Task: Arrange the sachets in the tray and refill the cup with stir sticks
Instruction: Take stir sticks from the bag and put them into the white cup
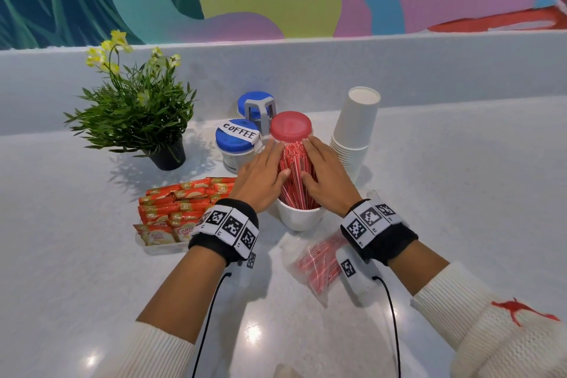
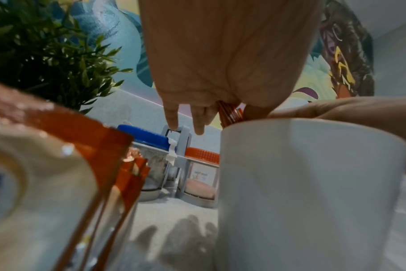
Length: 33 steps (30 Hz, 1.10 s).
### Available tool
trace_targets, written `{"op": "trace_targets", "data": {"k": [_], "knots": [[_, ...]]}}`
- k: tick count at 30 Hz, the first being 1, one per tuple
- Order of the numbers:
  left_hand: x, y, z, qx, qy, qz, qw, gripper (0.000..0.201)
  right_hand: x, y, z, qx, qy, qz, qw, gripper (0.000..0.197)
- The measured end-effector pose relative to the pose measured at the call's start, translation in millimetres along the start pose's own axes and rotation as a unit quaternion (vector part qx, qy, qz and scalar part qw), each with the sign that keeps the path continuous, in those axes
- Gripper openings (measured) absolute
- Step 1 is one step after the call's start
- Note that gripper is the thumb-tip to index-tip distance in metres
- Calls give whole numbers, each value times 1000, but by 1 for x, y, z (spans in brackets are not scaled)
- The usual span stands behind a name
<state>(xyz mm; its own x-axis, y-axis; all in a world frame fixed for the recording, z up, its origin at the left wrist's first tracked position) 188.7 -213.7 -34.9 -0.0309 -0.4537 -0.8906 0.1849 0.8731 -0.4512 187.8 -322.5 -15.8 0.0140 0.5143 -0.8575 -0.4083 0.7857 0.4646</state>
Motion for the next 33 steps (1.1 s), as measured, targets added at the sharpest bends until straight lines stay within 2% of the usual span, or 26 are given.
{"op": "trace_targets", "data": {"k": [4,6,9,13,16,18,21,24,26,29,33], "knots": [[0,3,-4,-28,33,63,997,69,-14,-8,-5,15,-20,24,999,59],[-11,-5,-8,-43,22,86,995,69,-24,-10,-10,20,-32,63,997,57],[-24,-24,-16,-49,-25,44,998,67,-48,-21,-19,31,-71,100,992,48],[-42,-66,-29,19,-124,-34,992,45,-76,-54,-32,93,-137,133,977,37],[-34,-100,-36,78,-110,-47,990,28,-83,-84,-46,175,-172,174,954,25],[-14,-120,-42,109,-62,-46,991,24,-73,-101,-52,227,-137,193,945,18],[20,-133,-47,110,25,-40,993,29,-42,-113,-63,268,-16,202,942,8],[56,-126,-53,78,130,34,988,32,-22,-112,-74,260,57,212,940,9],[76,-110,-59,34,176,92,980,34,-11,-110,-80,245,102,174,948,15],[94,-92,-68,-9,179,155,971,39,0,-112,-87,226,152,109,956,24],[108,-78,-76,-45,178,172,968,62,16,-100,-93,165,233,87,954,32]]}}
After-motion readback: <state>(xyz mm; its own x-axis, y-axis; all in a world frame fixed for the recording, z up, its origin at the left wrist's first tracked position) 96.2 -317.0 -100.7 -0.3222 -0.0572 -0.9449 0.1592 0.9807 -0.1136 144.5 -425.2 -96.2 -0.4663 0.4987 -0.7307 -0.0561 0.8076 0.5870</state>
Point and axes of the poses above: each hand's wrist, its own z-axis towards the middle knuckle, its own x-axis out of the palm, y = z × x, the point moved 9 cm from there along z, towards the middle knuckle
